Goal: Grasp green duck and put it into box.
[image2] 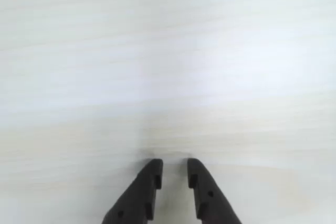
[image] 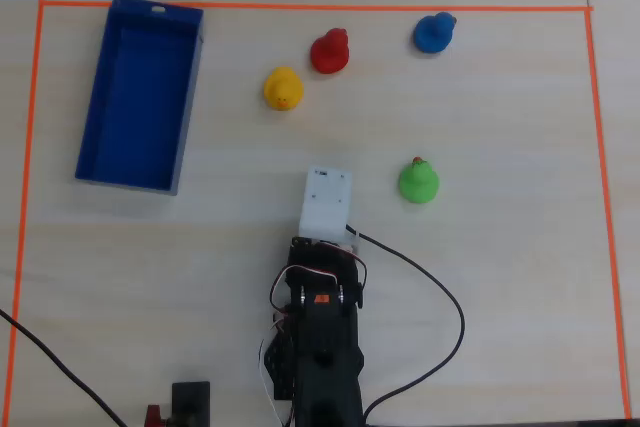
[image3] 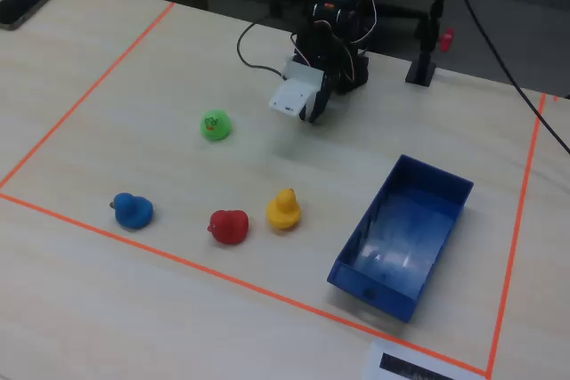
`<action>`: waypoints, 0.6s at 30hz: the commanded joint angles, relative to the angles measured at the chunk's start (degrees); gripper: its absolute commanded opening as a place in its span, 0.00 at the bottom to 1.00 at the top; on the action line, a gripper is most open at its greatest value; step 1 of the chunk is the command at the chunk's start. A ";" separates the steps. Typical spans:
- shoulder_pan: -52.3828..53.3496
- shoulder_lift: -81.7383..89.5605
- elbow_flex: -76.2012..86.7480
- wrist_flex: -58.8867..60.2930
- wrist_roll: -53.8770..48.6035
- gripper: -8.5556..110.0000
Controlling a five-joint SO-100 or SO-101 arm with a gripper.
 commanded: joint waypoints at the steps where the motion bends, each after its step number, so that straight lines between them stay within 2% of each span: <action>1: -1.67 -0.62 -0.18 0.79 -0.09 0.10; 18: -1.76 -0.62 -0.18 0.79 0.35 0.10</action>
